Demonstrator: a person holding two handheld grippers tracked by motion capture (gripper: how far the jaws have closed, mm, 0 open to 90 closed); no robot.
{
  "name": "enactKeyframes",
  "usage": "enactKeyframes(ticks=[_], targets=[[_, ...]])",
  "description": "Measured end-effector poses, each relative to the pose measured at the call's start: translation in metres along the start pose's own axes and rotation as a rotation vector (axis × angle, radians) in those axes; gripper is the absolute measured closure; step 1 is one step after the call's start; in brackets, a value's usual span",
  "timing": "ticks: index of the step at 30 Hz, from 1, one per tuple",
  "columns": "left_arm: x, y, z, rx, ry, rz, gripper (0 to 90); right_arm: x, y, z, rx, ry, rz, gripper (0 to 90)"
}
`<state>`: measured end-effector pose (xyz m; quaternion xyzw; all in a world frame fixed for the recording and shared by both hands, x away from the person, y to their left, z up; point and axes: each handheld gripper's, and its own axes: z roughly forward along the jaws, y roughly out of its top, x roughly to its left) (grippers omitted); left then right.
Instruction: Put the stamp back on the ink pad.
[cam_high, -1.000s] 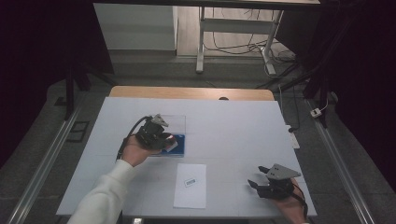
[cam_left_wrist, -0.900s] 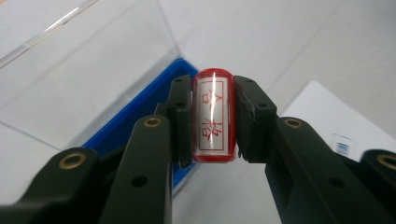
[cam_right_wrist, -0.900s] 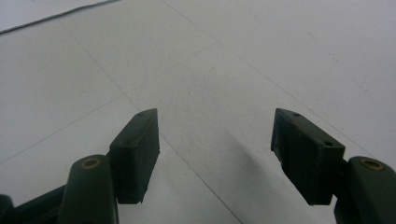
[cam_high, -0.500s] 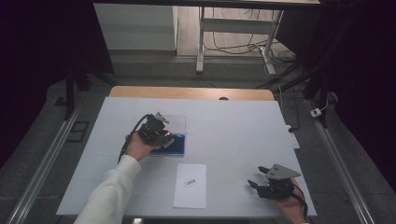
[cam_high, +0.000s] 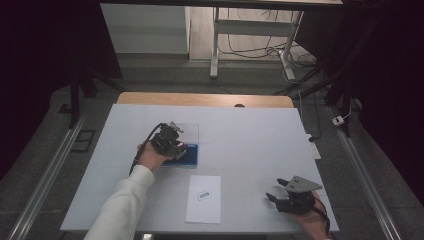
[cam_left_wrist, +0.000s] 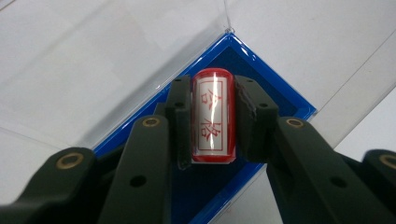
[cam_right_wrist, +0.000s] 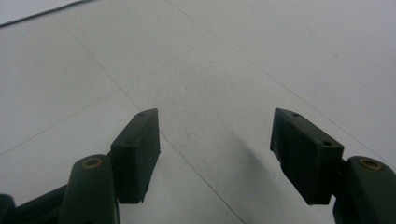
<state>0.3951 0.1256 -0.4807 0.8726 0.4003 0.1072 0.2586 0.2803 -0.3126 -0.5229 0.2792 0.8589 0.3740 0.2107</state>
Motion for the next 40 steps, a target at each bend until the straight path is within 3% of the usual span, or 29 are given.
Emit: enactKeyframes(ticks=[3,6,9,19,29,35,40], targets=[[-0.001,-0.003,-0.006,-0.028,0.012,-0.018,47.5,0.001,0.000,0.000,0.001,0.001,0.000,32.7],[-0.003,-0.012,-0.020,-0.094,0.004,-0.036,37.1,0.001,0.000,-0.001,0.002,-0.001,-0.001,32.7],[-0.006,-0.031,-0.035,-0.135,-0.009,-0.039,32.5,0.001,0.000,-0.002,-0.005,-0.005,0.003,32.7],[-0.029,-0.102,-0.054,-0.210,-0.038,-0.046,31.5,0.002,0.001,-0.004,-0.010,0.001,0.008,32.6],[-0.046,-0.150,-0.059,-0.237,-0.059,-0.058,31.6,0.001,0.001,-0.004,-0.019,0.001,0.012,32.5],[-0.048,-0.163,-0.058,-0.243,-0.046,-0.072,31.6,-0.001,0.002,-0.007,-0.061,0.015,0.057,32.5],[-0.047,-0.164,-0.059,-0.250,-0.043,-0.069,31.8,0.000,0.003,-0.008,-0.058,0.013,0.051,32.5]])
